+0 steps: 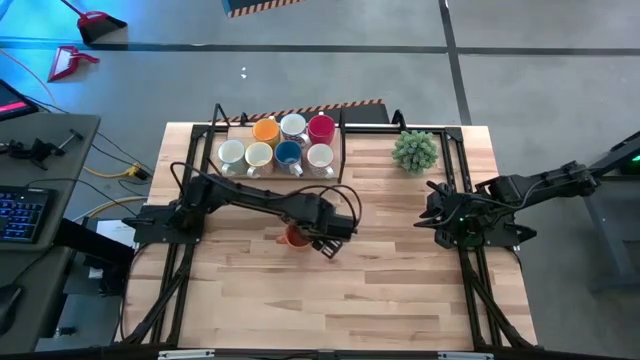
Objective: Place coffee mugs
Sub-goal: Put the orange mug on the shelf
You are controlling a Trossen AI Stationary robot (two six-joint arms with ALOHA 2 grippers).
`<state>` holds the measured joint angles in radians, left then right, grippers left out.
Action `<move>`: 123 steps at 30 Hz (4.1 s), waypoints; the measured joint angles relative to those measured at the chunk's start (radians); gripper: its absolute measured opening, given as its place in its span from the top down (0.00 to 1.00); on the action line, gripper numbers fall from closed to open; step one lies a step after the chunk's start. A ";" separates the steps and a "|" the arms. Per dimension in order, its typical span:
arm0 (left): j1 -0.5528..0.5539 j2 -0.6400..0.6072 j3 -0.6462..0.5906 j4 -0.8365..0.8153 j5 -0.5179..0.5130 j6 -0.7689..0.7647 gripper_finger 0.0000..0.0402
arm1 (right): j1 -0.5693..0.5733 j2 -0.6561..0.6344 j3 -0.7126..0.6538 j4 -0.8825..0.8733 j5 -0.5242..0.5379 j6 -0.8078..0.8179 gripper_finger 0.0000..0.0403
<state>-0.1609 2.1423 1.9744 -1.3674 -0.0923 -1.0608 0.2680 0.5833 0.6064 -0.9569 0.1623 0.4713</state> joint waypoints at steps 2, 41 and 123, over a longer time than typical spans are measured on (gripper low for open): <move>0.005 0.000 -0.001 -0.030 0.000 0.000 0.60 | 0.000 0.000 0.000 0.000 0.000 0.000 0.76; -0.022 0.044 -0.110 0.112 -0.017 0.017 0.60 | 0.000 0.000 0.000 0.000 0.000 0.000 0.76; -0.128 0.092 -0.105 0.170 0.055 1.518 0.95 | 0.000 0.000 0.000 -0.003 0.000 0.003 0.76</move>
<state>-0.2894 2.2345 1.8698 -1.1971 -0.0374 0.4570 0.2683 0.5835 0.6064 -0.9604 0.1619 0.4747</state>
